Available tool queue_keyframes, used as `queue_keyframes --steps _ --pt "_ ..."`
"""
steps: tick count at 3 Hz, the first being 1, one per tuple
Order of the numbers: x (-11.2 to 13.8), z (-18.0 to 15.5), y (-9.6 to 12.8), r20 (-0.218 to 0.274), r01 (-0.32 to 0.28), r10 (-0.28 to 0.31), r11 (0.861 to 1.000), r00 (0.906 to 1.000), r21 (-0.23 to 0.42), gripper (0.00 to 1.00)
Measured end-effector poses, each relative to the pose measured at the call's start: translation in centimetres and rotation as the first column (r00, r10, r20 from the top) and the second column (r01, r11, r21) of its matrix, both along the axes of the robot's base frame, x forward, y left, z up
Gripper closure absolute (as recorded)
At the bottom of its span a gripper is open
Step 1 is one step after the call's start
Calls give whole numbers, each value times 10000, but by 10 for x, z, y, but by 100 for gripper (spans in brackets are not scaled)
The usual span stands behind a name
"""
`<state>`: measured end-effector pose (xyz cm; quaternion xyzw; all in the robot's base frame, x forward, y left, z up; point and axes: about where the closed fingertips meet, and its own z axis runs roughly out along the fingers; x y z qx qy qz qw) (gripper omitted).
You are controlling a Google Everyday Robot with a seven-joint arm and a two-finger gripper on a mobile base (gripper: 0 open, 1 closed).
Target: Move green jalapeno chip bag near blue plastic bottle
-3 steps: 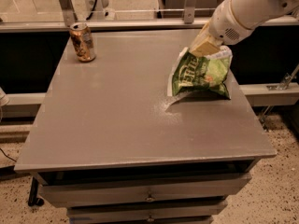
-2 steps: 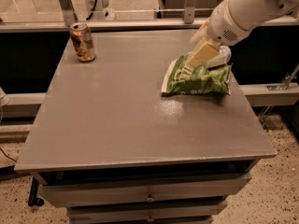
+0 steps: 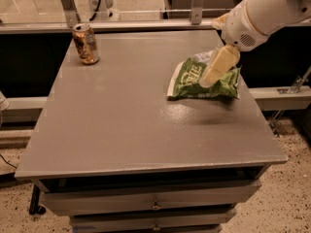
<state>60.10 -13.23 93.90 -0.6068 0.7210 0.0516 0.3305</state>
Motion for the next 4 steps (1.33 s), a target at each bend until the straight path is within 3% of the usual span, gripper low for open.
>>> queue_keyframes --steps 1,2,3,4 --pt "-27 10 -24 -22 -176 178 9981 9998 583 0" --pt "-55 16 -73 29 -295 294 9892 9996 1434 0" --pt "-79 12 -135 -14 89 -88 9693 10000 2457 0" --pt "-81 12 -139 -24 141 -140 9646 9999 2633 0"
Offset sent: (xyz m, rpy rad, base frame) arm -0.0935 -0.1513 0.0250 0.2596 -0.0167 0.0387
